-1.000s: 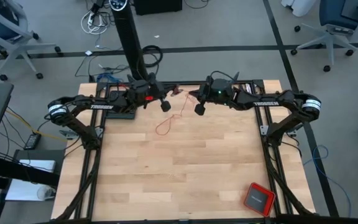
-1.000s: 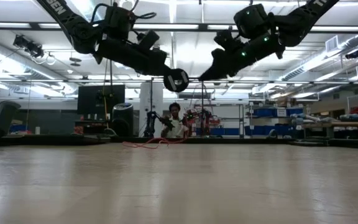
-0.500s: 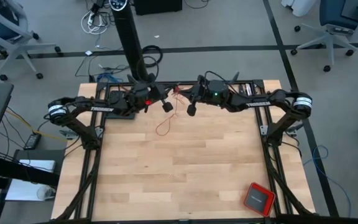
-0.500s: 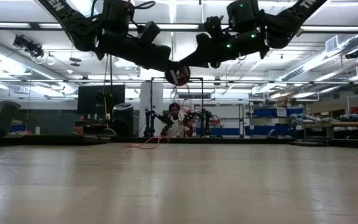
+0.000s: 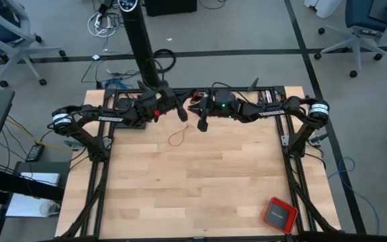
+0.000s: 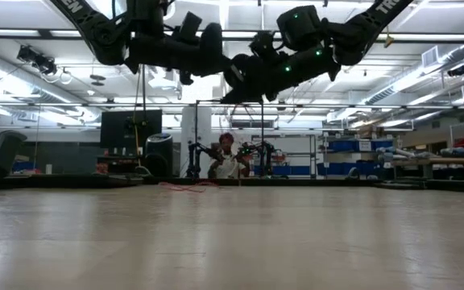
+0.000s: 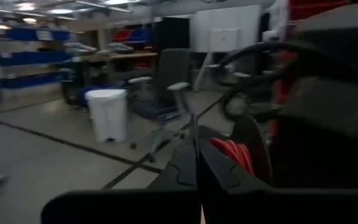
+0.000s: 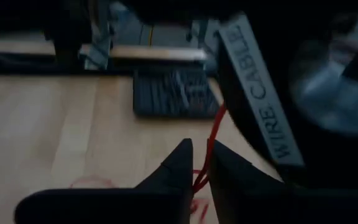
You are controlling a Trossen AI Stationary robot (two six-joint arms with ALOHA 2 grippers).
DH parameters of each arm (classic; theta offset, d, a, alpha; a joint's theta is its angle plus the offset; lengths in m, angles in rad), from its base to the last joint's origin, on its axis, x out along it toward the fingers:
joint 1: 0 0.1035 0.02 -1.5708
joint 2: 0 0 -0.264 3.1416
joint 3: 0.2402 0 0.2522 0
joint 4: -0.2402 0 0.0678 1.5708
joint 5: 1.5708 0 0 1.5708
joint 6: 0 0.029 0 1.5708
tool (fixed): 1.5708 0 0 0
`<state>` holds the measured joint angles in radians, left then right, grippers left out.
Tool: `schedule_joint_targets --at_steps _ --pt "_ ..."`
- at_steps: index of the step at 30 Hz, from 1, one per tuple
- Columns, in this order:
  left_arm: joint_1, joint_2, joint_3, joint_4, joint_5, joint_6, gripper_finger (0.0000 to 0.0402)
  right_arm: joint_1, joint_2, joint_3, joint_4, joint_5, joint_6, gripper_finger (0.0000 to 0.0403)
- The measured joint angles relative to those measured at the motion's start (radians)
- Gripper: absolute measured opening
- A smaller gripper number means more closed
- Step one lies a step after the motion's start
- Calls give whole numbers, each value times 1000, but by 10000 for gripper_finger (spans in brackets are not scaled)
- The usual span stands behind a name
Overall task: Coil cords
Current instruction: Coil the red wire onto the spool
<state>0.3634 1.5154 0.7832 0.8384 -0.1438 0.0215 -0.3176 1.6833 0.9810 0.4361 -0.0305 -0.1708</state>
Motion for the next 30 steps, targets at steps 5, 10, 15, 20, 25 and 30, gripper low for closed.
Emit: schedule_joint_targets --at_steps 5,10,15,20,25,30 --pt "1 -10 0 4 68 -11 0 -1 -5 -45 -76 7 12 58" --pt "2 -17 0 6 99 -29 0 1 -17 -110 -53 8 36 54" --pt "2 -18 -1 6 117 -34 0 3 -22 -175 -14 7 56 50" --pt "3 -31 -2 15 141 -58 0 3 -26 -190 -48 -7 76 52" --pt "3 -48 -2 31 179 -64 0 3 -61 -191 -84 -10 72 59" --pt "3 -67 -2 8 179 -61 0 1 -138 -190 -227 -12 92 77"
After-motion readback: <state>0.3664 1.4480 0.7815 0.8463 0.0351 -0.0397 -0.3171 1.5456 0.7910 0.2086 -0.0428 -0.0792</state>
